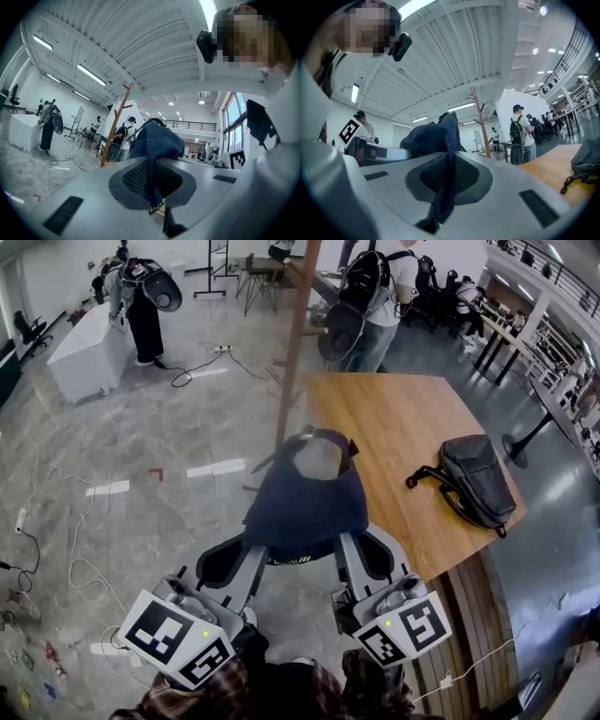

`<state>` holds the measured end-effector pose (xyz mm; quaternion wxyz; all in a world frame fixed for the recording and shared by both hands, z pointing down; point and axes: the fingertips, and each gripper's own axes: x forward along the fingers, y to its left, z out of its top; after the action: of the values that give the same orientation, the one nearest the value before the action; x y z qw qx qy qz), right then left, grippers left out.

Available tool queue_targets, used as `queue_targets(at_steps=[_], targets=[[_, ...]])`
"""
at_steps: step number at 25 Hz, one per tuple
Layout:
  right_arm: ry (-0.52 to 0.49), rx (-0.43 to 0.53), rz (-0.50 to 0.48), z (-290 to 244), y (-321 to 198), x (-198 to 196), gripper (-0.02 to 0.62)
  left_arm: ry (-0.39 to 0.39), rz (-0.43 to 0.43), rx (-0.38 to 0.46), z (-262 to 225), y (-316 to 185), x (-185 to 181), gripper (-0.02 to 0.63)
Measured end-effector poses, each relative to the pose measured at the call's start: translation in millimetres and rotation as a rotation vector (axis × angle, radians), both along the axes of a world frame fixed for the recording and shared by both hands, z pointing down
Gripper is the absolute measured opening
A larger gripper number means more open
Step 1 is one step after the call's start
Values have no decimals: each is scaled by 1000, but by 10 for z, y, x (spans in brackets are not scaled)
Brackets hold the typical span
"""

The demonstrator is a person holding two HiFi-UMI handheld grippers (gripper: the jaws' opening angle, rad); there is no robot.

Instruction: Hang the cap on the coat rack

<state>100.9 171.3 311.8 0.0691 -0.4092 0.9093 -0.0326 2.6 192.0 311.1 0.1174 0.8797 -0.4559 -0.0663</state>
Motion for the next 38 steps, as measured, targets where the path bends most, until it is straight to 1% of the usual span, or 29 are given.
queue_targets(at_steps=[3, 7, 12, 16, 23, 29, 31, 38], targets=[[2, 20, 15, -57, -243, -201, 18, -4, 20, 15, -46, -265, -206, 17], [1, 31, 42, -117, -467, -375, 18, 0, 52, 31, -111, -510, -382, 18], [13, 21, 75, -129, -774, -560, 19, 18, 89, 22, -105, -846, -570, 18], [34, 16, 103, -136, -1068, -534, 20, 31, 125, 10, -76, -1138, -539, 17], [52, 7, 96, -150, -1848, -559, 19, 38, 145, -2, -70, -1895, -551, 17], [60, 26, 94, -567, -2719, -487, 18, 49, 157, 14, -471, -2762, -474, 18], [61, 35, 88, -610, -2958, -428, 18, 52, 159, 23, -511, -3000, -415, 18], [44, 77, 78, -258, -3404, -144, 18, 44, 148, 70, -144, -3440, -130, 18]])
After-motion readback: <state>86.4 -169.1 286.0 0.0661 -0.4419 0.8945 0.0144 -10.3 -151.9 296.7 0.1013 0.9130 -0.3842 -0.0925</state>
